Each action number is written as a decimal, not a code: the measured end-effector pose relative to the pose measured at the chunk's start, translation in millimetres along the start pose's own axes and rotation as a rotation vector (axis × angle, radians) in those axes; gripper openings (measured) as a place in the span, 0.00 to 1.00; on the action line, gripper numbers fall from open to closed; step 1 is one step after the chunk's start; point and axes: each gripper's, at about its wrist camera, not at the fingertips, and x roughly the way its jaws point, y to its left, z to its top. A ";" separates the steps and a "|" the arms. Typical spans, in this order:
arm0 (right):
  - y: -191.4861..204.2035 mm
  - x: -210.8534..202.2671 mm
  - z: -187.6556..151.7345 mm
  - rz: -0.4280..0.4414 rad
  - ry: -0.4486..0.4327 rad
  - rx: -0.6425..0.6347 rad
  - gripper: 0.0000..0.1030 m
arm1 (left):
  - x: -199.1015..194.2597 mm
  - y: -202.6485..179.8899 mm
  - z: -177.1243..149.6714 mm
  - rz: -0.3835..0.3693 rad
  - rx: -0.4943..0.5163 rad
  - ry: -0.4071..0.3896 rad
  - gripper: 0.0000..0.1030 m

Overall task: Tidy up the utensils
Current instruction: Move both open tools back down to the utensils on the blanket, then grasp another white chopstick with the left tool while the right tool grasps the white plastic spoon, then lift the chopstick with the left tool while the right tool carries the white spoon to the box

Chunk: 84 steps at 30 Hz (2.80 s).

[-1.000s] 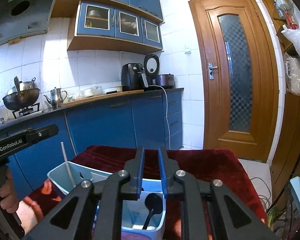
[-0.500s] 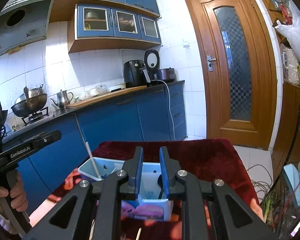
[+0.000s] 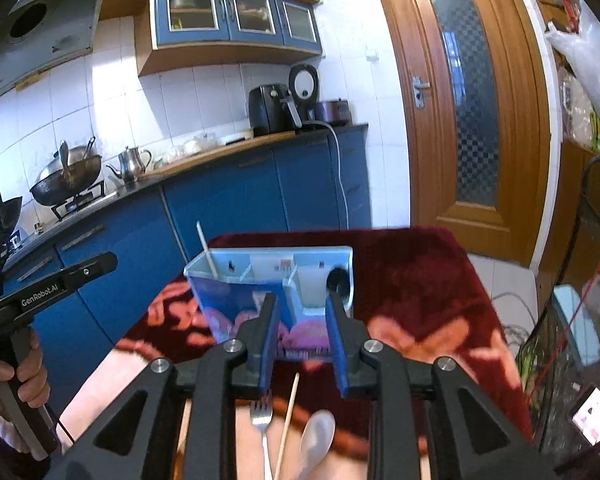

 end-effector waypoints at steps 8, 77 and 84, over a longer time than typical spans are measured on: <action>-5.4 -3.4 -30.7 0.017 0.115 0.046 0.31 | -1.6 11.6 -31.5 -0.013 -0.021 0.138 0.16; -1.8 62.7 -92.7 -0.018 0.610 -0.017 0.19 | 29.6 47.8 -85.1 -0.135 -0.097 0.351 0.04; -15.3 56.2 -92.5 0.014 0.568 0.048 0.12 | 19.0 37.5 -69.3 -0.130 -0.074 0.249 0.04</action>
